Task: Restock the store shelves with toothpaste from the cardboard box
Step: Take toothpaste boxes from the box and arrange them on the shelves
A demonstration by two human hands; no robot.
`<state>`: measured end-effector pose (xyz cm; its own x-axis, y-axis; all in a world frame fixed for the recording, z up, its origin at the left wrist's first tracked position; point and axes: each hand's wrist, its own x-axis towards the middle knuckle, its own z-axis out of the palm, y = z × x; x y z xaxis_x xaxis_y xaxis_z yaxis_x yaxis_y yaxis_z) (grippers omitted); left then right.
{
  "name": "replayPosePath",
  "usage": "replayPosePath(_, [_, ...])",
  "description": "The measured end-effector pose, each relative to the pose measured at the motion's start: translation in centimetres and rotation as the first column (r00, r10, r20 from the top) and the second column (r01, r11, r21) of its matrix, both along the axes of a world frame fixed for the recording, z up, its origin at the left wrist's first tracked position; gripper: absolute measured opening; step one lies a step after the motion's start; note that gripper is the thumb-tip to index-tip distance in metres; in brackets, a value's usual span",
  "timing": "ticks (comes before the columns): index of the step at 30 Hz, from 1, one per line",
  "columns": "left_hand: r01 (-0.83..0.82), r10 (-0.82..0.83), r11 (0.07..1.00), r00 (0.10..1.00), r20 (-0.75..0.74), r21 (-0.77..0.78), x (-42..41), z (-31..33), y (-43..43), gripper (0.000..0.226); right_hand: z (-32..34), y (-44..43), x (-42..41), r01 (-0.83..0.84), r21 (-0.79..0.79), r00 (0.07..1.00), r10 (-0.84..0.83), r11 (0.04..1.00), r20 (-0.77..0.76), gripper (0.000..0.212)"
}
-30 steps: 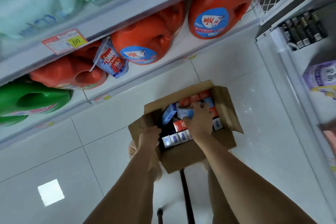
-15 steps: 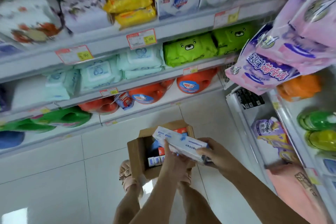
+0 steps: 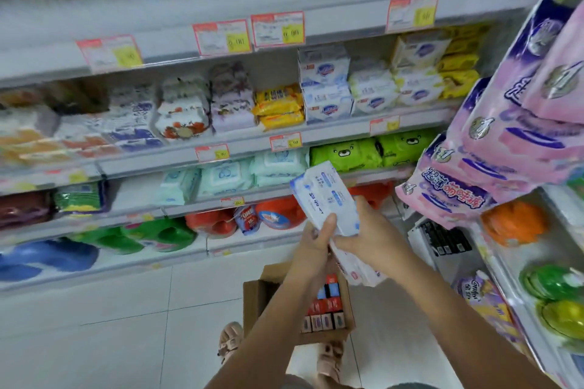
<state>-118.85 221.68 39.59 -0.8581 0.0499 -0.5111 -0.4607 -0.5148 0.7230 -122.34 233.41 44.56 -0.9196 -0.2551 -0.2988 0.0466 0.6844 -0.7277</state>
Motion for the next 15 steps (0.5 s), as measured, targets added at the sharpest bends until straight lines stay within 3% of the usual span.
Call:
replayPosePath(2, [-0.033, 0.032, 0.999, 0.999, 0.015, 0.037, -0.2, 1.2, -0.7, 0.059, 1.4, -0.4, -1.1, 0.068, -0.148, 0.997, -0.063, 0.987, 0.043, 0.042])
replayPosePath(5, [-0.091, 0.089, 0.995, 0.994, 0.061, 0.033, -0.8, 2.3, -2.4, 0.044, 3.4, 0.5, -2.4, 0.23, -0.455, 0.945, -0.085, 0.86, 0.317, 0.037])
replayPosePath(9, [-0.049, 0.051, 0.997, 0.998, 0.039, -0.057, -1.2, 3.5, -4.4, 0.011, 5.0, 2.5, -3.4, 0.293, -0.629, 0.855, 0.096, 0.72, 0.509, 0.043])
replayPosePath(12, [0.0, 0.001, 0.989, 1.0, 0.006, -0.151, -1.2, 4.6, -5.4, 0.009, 4.2, 3.3, -3.5, 0.383, -0.719, 0.789, 0.199, 0.58, 0.581, 0.063])
replayPosePath(15, [0.054, -0.063, 0.972, 0.997, -0.033, -0.231, -1.4, 5.6, -6.3, 0.008, 4.0, 3.2, -3.5, 0.35, -0.75, 0.807, 0.226, 0.561, 0.546, 0.079])
